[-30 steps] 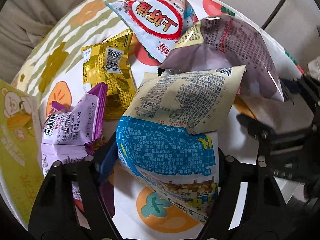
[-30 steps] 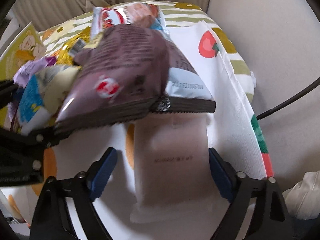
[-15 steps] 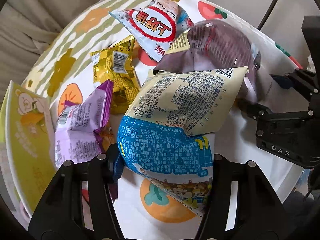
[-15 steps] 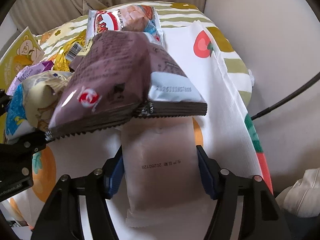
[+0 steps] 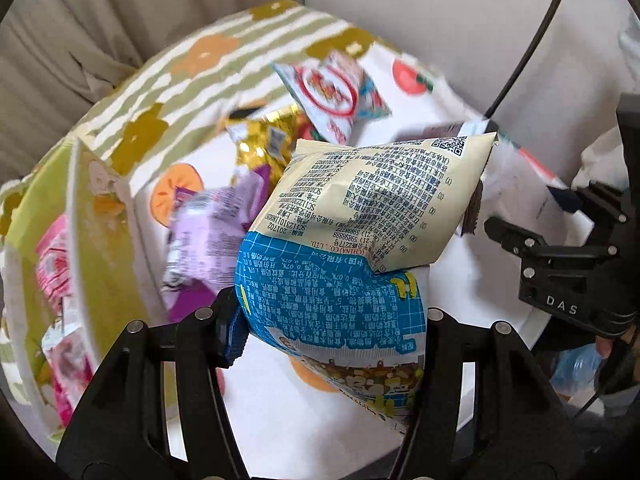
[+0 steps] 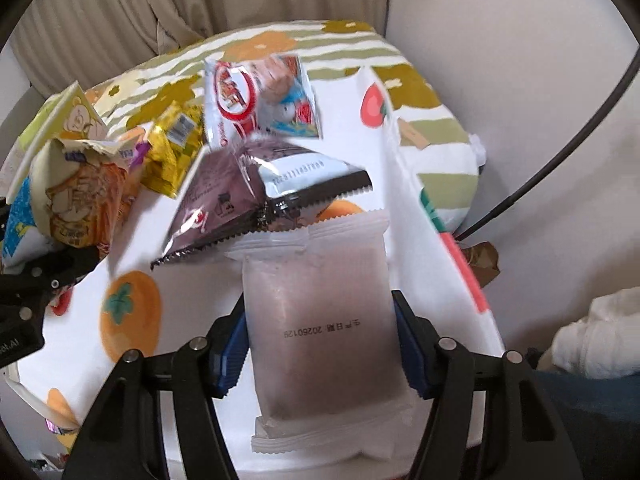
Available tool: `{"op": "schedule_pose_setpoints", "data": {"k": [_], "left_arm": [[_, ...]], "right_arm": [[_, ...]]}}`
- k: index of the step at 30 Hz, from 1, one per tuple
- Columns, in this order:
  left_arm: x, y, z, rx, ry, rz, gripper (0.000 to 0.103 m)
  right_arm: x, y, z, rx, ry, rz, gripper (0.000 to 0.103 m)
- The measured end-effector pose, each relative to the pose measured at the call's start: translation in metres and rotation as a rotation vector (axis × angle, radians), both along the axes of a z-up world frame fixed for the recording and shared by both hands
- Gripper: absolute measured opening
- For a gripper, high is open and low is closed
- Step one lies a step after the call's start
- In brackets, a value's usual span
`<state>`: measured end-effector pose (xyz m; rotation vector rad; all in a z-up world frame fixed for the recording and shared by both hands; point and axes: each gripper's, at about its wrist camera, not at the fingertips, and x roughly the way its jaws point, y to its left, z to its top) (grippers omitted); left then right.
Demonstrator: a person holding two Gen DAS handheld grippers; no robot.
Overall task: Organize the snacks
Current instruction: 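Carry both packets over the yellow-green box and open both tools to drop them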
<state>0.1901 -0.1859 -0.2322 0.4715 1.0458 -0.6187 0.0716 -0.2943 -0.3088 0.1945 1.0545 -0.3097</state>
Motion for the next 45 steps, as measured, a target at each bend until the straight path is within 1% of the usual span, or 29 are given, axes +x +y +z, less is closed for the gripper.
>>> {"op": "schedule_pose_setpoints", "data": {"k": [6,12,16,19,21,24,26,29,34,36,37,38,39,40,41,45], "left_arm": [[0.006,0.039,0.049,-0.094,-0.066,0.045,0.054],[0.016,0.093,0.081,-0.144,-0.125,0.127,0.054],[0.034,0.143,0.097,-0.153,-0.16,0.211,0.054],[0.05,0.181,0.106,-0.137,-0.195,0.277,0.054],[0.065,0.211,0.11,-0.118,-0.209,0.326,0.054],[0.085,0.246,0.11,-0.102,-0.213,0.38,0.054],[0.101,0.269,0.104,-0.085,-0.194,0.41,0.054],[0.127,0.297,0.087,-0.084,-0.138,0.444,0.054],[0.153,0.314,0.057,-0.076,-0.056,0.474,0.054],[0.161,0.319,0.048,-0.085,-0.039,0.493,0.055],[0.164,0.321,0.044,-0.09,-0.031,0.508,0.061],[0.166,0.322,0.041,-0.093,-0.018,0.513,0.081],[0.167,0.325,0.037,-0.093,-0.01,0.522,0.093],[0.166,0.33,0.035,-0.091,-0.021,0.542,0.102],[0.163,0.333,0.036,-0.096,-0.028,0.557,0.102],[0.153,0.349,0.03,-0.127,0.0,0.616,0.102]], "right_arm": [[0.0,0.026,0.046,-0.053,-0.068,0.014,0.06],[0.018,0.065,0.074,-0.083,-0.114,0.085,0.06],[0.042,0.103,0.093,-0.084,-0.156,0.178,0.06],[0.067,0.14,0.112,-0.065,-0.207,0.266,0.06],[0.082,0.161,0.118,-0.046,-0.233,0.311,0.06],[0.107,0.195,0.128,-0.001,-0.266,0.379,0.06],[0.126,0.217,0.129,0.025,-0.274,0.413,0.06],[0.151,0.249,0.125,0.058,-0.271,0.451,0.06],[0.184,0.276,0.111,0.099,-0.227,0.461,0.06],[0.194,0.283,0.106,0.107,-0.208,0.464,0.06],[0.199,0.285,0.104,0.106,-0.198,0.468,0.06],[0.202,0.288,0.103,0.104,-0.191,0.469,0.06],[0.205,0.29,0.102,0.104,-0.183,0.472,0.06],[0.208,0.29,0.1,0.106,-0.176,0.476,0.06],[0.211,0.29,0.098,0.109,-0.169,0.481,0.06],[0.225,0.294,0.09,0.101,-0.135,0.52,0.06]]}}
